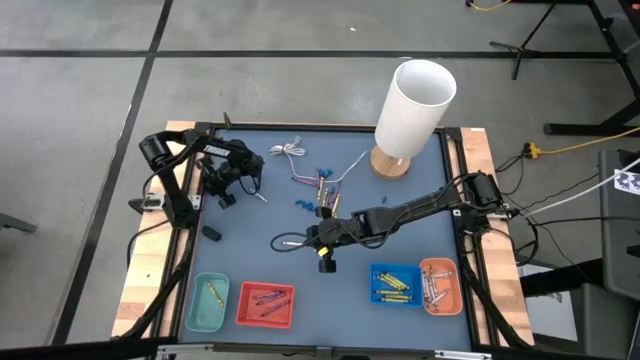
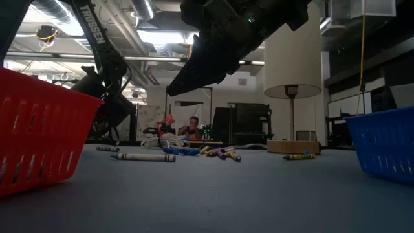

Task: Sort crayons
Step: Put the red crayon into the red basket

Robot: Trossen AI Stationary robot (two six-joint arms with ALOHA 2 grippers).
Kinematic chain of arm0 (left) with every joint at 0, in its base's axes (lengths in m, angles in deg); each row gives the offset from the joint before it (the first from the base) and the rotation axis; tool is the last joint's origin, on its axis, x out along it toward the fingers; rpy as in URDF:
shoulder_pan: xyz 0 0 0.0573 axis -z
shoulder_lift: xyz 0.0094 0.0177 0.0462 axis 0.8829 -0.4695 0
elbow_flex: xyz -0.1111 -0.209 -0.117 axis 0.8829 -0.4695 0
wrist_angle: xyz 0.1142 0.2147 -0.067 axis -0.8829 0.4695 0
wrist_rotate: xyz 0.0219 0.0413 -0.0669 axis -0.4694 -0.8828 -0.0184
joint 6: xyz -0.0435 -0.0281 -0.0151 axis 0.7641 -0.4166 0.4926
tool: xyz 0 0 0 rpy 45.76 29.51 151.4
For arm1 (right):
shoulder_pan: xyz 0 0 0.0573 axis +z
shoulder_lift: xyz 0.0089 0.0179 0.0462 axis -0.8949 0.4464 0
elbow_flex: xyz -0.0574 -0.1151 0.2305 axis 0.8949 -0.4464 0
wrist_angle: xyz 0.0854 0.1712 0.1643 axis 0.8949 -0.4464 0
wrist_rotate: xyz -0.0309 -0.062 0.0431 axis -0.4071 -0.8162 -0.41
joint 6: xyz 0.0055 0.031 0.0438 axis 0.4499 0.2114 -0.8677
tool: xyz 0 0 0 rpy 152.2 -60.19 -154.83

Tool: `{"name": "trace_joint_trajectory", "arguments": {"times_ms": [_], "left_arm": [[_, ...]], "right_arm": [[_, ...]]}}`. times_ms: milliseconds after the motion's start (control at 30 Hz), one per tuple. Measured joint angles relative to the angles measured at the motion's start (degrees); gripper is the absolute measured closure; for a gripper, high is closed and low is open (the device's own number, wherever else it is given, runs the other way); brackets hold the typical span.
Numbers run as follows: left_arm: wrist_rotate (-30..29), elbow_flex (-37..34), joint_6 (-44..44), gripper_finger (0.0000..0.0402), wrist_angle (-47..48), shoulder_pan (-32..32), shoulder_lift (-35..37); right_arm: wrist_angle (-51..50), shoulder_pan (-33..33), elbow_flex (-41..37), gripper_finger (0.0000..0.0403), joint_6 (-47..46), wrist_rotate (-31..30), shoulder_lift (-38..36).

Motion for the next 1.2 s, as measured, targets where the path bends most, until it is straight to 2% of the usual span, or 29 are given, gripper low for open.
{"name": "trace_joint_trajectory", "arguments": {"times_ms": [400,633,833,933,1200], "left_arm": [[5.9,3.7,-4.7,0.0401,-0.7,2.4,0.3],[5.5,7.0,-5.1,0.0401,-0.4,4.5,2.1],[5.7,9.5,-4.2,0.0401,5.5,4.5,2.8],[6.9,10.4,-0.7,0.0401,9.3,4.5,2.9],[18.8,10.6,2.0,0.0393,11.6,4.5,2.9]], "right_arm": [[0.0,0.0,0.0,0.0400,0.0,0.0,0.0],[0.0,0.0,0.0,0.0400,0.0,0.0,0.0],[-0.1,0.0,0.0,0.0400,0.0,0.0,0.0],[-0.2,0.0,0.0,0.0400,0.0,0.0,0.0],[-0.1,0.0,0.0,0.0400,0.0,0.0,0.0]]}}
